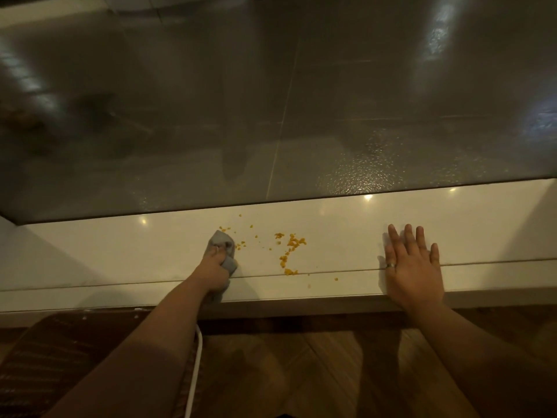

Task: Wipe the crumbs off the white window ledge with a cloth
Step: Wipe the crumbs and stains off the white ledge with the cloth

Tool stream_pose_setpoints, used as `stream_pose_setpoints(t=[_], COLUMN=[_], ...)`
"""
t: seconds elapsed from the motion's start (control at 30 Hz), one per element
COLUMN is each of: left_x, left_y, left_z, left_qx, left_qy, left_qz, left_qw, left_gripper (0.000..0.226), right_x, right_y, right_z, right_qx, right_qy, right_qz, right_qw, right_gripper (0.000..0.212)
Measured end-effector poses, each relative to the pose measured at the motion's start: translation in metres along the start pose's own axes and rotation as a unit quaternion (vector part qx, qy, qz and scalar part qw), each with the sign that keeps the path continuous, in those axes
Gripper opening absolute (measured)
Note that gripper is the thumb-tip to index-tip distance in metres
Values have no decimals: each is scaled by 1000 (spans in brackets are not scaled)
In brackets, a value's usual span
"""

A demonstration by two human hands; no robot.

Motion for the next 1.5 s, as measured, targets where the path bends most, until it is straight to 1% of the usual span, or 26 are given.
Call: stream_pose_setpoints(t=[0.07, 0.13, 0.23, 0.3, 0.4, 0.47, 0.53, 0.63, 0.67, 0.73, 0.83, 0.93, 1.0, 1.07, 1.2, 1.27, 1.33, 1.47, 1.5], left_x=[2, 0, -12, -29, -64, -84, -93, -76, -66, -53, -45, -31, -19, -9, 5, 12, 20, 26, 27], left_y=[1, -4, -14, -21, -29, -31, -24, -14, -12, -13, -13, -13, -15, -20, -21, -22, -20, -22, -22], left_z=[6, 9, 8, 1, -12, -21, -39, -69, -72, -67, -53, -41, -30, -20, -2, 7, 22, 39, 44], left_qx=[19, 33, 56, 71, 68, 57, 17, -96, -122, -143, -145, -134, -131, -120, -101, -100, -82, -71, -57], left_qy=[-30, -72, -109, -141, -99, -78, -52, -6, 14, 69, 128, 158, 146, 125, 117, 100, 100, 44, 33], left_qz=[4, 26, 72, 128, 229, 263, 254, 178, 148, 110, 69, 41, 40, 58, 67, 58, 51, 62, 69], left_qw=[999, 996, 990, 979, 966, 960, 966, 979, 981, 981, 979, 977, 980, 983, 986, 988, 990, 995, 995], left_gripper=[68, 56, 58, 62, 54, 45, 40, 43, 42, 42, 42, 42, 40, 39, 40, 40, 40, 38, 37], right_x=[0, 1, 0, 0, 0, 1, 1, 1, 1, 1, 1, 3, 3, 2, 3, 2, 2, 2, 2], right_y=[0, 0, 0, 0, 0, 0, 0, 0, 0, 1, 1, 1, 1, 0, 1, 1, 0, 0, 0], right_z=[0, 0, 0, 0, 0, 0, 0, 1, 1, 1, 2, 2, 2, 1, 1, 0, -1, 1, 1], right_qx=[3, 4, 6, 3, 1, 2, 2, 4, 4, 4, 4, 6, 8, 8, 8, 5, 4, 4, 4], right_qy=[3, 3, 11, 10, 15, 12, 5, 7, 7, 6, 11, 7, 7, 6, 1, 5, 6, 4, 4], right_qz=[-2, -6, -4, -4, -4, -6, -6, -5, -3, -2, -4, -10, -13, -13, -20, -14, -14, -17, -17], right_qw=[1000, 1000, 1000, 1000, 1000, 1000, 1000, 1000, 1000, 1000, 1000, 1000, 1000, 1000, 1000, 1000, 1000, 1000, 1000], right_gripper=[63, 62, 61, 61, 61, 61, 61, 61, 60, 60, 60, 60, 61, 61, 62, 61, 60, 59, 59])
Point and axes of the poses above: each hand's wrist, its own y-axis towards the middle knuckle, its own x-axis out of the palm, z = x × y, the point moved 10 cm from there along y, towards the middle knuckle, and after that the axes turned 13 degrees about -z, right-handed, at the moved point
